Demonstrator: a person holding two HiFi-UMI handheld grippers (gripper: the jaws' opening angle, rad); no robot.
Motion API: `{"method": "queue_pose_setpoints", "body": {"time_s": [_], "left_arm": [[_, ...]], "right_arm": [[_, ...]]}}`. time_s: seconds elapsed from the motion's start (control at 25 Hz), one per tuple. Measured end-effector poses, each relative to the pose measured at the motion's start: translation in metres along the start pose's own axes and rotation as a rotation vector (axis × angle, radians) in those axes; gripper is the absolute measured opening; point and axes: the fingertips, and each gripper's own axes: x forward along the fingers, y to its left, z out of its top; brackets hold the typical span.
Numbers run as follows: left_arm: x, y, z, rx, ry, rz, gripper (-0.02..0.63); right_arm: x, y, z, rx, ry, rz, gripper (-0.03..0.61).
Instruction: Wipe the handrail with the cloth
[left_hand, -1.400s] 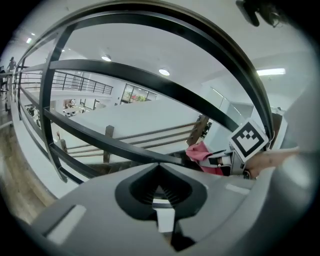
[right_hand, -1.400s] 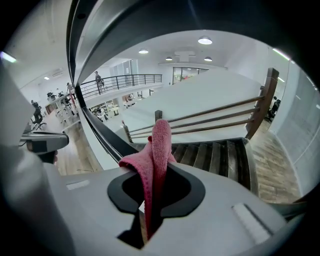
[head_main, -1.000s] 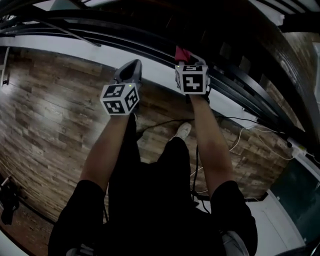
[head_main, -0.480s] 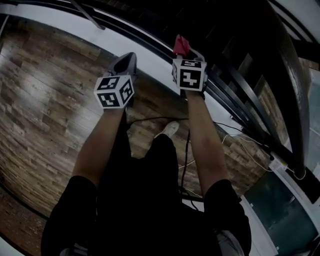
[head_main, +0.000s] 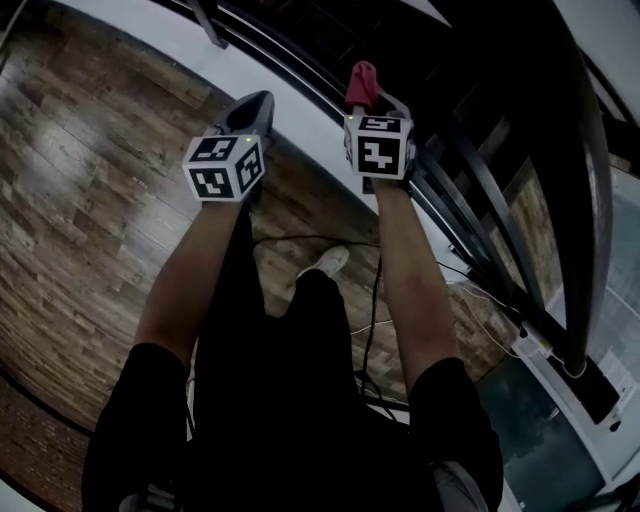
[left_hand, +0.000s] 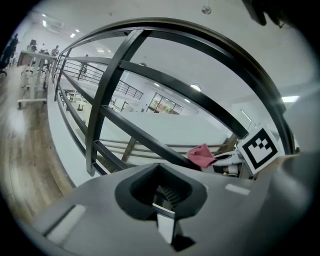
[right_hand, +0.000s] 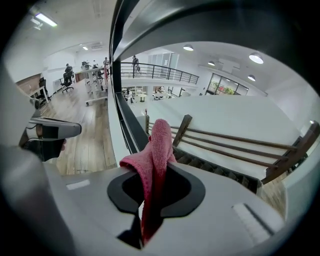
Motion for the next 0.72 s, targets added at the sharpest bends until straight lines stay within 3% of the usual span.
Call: {"method": "queue_pose_setpoints", "body": {"time_s": [0.2, 0.56, 0.72], "left_arm": [[-0.001, 0.027, 0.000, -0.092, -0.008, 0.046, -0.002], [-0.007, 0.059, -0.007, -0.167, 0.003, 0.094, -0.002], [-0.010, 0.073, -0.003, -0.163, 0.007, 0.112, -0.002]], "right_arm": [[0.012, 0.013, 0.015, -0.072, 0.008, 0.003, 0.044], [0.035, 0.042, 0.051, -0.148, -0.005, 0.033, 0.044], [0.040, 0.053, 0.070, -0.155, -0.008, 0.057, 0.044]]}}
